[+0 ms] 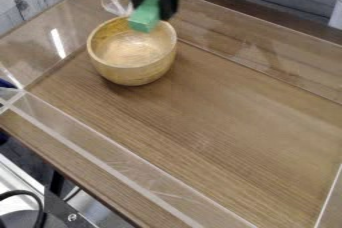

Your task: Remove the green block from inside the brown bowl and put it on the table

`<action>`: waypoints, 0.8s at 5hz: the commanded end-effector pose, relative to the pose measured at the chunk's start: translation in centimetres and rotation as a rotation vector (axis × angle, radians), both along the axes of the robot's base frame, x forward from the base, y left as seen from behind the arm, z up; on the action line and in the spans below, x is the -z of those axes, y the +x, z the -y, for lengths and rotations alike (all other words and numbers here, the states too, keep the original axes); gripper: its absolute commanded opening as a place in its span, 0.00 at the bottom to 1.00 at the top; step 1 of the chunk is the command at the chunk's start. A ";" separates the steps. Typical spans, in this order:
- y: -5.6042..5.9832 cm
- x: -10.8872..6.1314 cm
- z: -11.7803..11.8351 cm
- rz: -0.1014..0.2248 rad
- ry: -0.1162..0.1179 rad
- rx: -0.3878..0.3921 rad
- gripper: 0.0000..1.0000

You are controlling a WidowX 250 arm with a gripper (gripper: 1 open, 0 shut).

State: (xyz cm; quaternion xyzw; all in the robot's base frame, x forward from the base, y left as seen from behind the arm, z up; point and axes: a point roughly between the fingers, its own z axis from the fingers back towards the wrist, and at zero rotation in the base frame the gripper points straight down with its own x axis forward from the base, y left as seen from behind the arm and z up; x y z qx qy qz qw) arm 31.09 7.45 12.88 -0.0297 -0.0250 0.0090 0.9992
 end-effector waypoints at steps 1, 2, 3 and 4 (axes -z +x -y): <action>0.5 -1.2 4.4 0.066 0.011 0.066 0.00; 0.4 0.1 8.4 0.061 0.009 0.120 0.00; 0.2 1.3 11.8 0.054 0.009 0.160 0.00; -0.1 1.9 9.8 0.045 0.017 0.167 0.00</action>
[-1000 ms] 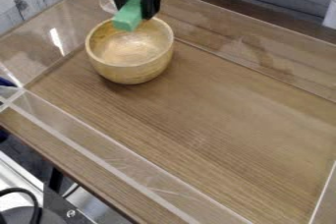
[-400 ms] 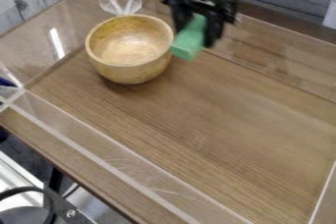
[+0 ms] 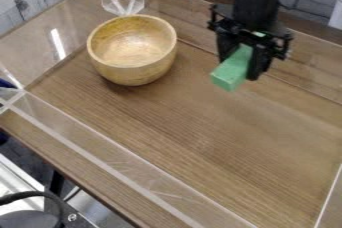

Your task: Remove the green block from inside the brown bowl and put it on the table

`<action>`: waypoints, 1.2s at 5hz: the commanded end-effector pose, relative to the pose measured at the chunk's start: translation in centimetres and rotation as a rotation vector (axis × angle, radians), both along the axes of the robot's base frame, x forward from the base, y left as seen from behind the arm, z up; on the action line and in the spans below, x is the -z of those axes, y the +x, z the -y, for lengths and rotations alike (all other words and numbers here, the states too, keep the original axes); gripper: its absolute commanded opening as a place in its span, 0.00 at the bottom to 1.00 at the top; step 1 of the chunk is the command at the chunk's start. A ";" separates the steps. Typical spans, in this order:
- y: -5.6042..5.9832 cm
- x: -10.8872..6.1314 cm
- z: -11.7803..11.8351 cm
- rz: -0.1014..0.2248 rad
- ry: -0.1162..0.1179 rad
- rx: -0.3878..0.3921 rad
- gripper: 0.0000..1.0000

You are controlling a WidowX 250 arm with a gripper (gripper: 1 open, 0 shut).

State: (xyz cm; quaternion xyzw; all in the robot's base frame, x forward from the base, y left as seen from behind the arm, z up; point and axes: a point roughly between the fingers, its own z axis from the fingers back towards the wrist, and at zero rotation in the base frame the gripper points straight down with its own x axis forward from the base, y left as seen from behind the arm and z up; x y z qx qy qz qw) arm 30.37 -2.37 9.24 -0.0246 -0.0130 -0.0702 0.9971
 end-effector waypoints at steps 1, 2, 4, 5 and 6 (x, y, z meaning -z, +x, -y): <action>0.0 -0.5 -1.0 0.048 0.000 0.004 0.00; -0.3 1.0 -1.1 0.029 -0.002 0.016 0.00; -0.1 3.9 -0.7 -0.003 -0.011 0.040 0.00; 0.1 5.1 -0.6 -0.011 -0.011 0.050 0.00; 0.2 4.3 -0.6 0.003 -0.008 0.052 0.00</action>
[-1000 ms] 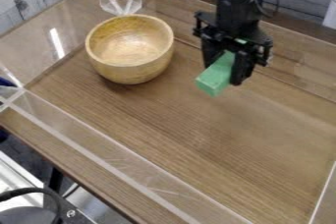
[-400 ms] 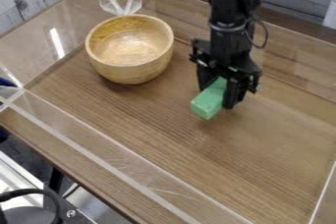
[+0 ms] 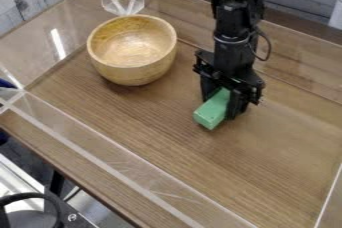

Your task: Remove the green block from inside the brown bowl and put it on the table

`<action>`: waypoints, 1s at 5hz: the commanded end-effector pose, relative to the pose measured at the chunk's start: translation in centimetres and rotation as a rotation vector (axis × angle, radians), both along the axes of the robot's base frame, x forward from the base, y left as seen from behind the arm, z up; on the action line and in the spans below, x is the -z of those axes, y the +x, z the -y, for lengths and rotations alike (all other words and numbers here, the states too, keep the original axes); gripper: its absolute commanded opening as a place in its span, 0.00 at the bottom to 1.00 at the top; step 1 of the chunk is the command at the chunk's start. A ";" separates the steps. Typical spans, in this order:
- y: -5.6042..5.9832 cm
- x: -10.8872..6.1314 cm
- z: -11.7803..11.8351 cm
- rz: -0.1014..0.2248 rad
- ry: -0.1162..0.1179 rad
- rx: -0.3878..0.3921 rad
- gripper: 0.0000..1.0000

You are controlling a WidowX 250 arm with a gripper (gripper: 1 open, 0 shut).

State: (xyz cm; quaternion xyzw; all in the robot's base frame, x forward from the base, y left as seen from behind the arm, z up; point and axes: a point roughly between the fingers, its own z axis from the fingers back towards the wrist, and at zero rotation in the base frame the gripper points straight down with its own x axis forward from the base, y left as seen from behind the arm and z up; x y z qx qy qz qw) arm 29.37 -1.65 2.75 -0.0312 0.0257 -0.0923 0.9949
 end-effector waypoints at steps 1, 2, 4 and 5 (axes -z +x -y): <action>1.1 -2.8 0.0 0.082 0.000 0.009 0.00; 1.0 -3.1 -0.1 0.082 -0.004 0.004 1.00; 0.7 -8.0 -0.9 0.186 -0.016 -0.021 1.00; 0.7 -11.7 -2.3 0.248 -0.012 -0.046 1.00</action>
